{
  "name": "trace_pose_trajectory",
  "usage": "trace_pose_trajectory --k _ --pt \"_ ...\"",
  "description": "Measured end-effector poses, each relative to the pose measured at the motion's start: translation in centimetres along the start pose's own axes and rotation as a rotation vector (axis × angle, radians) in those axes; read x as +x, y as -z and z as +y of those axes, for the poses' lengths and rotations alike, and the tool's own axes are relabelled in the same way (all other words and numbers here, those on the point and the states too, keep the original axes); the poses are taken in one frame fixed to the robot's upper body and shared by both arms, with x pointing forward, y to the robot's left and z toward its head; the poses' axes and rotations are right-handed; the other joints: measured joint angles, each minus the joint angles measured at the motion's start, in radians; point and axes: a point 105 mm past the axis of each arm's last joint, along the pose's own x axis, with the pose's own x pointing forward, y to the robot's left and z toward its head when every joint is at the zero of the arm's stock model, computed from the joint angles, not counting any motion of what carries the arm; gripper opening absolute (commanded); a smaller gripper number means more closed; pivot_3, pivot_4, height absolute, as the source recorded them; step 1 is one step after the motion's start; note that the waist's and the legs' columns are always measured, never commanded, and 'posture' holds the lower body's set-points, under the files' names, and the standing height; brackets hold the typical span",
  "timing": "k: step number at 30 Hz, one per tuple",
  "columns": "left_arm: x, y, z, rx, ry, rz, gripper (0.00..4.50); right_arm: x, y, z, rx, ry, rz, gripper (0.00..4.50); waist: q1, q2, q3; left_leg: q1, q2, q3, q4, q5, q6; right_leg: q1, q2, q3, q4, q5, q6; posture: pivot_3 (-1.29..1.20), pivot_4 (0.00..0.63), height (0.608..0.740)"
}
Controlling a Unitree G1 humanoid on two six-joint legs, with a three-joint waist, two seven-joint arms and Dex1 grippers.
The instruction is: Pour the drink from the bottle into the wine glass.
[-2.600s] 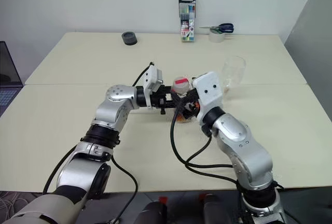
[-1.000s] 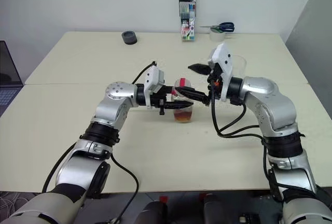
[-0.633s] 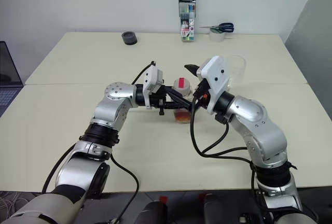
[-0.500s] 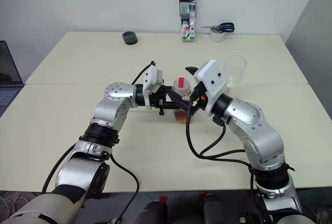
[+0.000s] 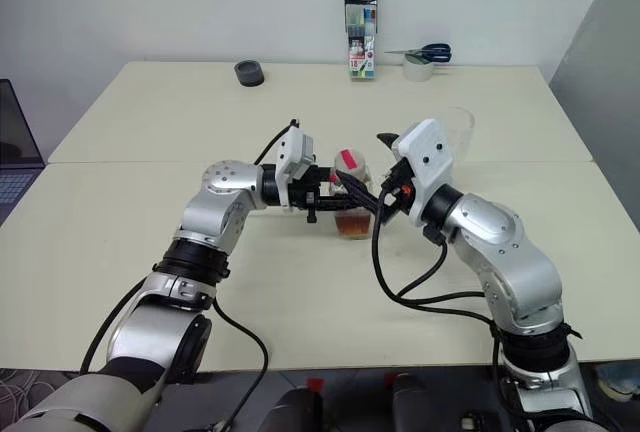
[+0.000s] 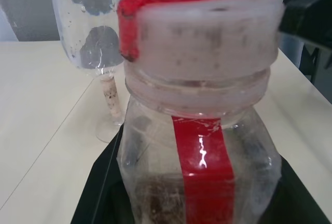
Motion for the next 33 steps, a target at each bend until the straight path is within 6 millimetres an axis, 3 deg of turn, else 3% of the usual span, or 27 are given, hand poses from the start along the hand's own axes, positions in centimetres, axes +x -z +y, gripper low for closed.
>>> trace_pose_trajectory --k 33 --pt "-0.17 0.17 0.05 -0.013 -0.006 0.004 1.74 -0.79 0.42 -0.42 0.009 0.005 0.028 4.5 0.0 0.0 0.0 0.0 0.0 0.0 0.0 0.0 0.0 0.0 0.0 0.0 0.0 0.0 0.0 0.0 0.15 0.74"
